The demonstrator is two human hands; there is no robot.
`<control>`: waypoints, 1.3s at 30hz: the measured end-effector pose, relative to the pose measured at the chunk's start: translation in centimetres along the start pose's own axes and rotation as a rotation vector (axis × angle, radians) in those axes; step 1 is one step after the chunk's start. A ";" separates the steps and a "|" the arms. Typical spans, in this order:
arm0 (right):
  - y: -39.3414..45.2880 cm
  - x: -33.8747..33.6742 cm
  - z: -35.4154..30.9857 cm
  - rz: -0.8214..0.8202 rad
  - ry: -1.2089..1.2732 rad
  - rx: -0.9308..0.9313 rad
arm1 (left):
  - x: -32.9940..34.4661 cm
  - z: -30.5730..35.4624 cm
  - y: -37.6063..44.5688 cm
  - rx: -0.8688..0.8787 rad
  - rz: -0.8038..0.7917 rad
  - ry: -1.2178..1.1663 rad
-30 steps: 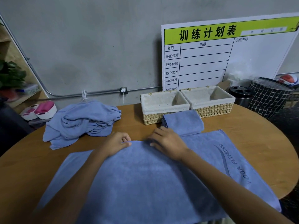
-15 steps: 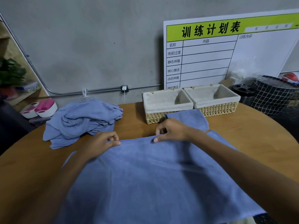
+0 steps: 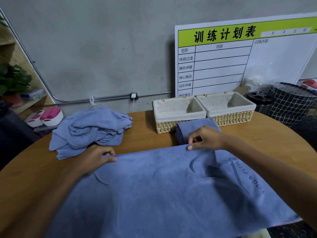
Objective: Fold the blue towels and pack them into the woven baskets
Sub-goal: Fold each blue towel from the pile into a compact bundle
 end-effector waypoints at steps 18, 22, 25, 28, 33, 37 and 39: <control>-2.3 -3.0 1.3 0.285 -0.248 -0.024 | -4.3 -1.5 -2.6 0.001 0.301 0.206; -3.6 -2.9 1.2 0.341 -0.224 -0.048 | -3.6 -1.6 -3.8 0.050 0.289 0.182; -5.2 -4.2 -0.2 0.441 -0.252 -0.116 | -4.7 0.6 -4.6 0.098 0.350 0.225; -8.4 -4.5 -2.5 0.485 -0.308 -0.241 | -5.3 3.7 -7.2 0.211 0.406 0.251; -14.6 1.5 -4.6 0.446 -0.440 -0.373 | -0.4 4.5 -13.7 0.299 0.243 0.297; -16.4 5.8 -3.7 0.447 -0.428 -0.343 | 1.7 3.9 -15.7 0.270 0.261 0.267; -16.3 5.9 -3.1 0.499 -0.406 -0.307 | 1.4 4.4 -15.5 0.248 0.275 0.281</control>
Point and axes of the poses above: each hand's wrist, its own y-axis towards the middle knuckle, its own x-axis out of the palm, z = x × y, the point moved 9 cm from there along y, towards the middle knuckle
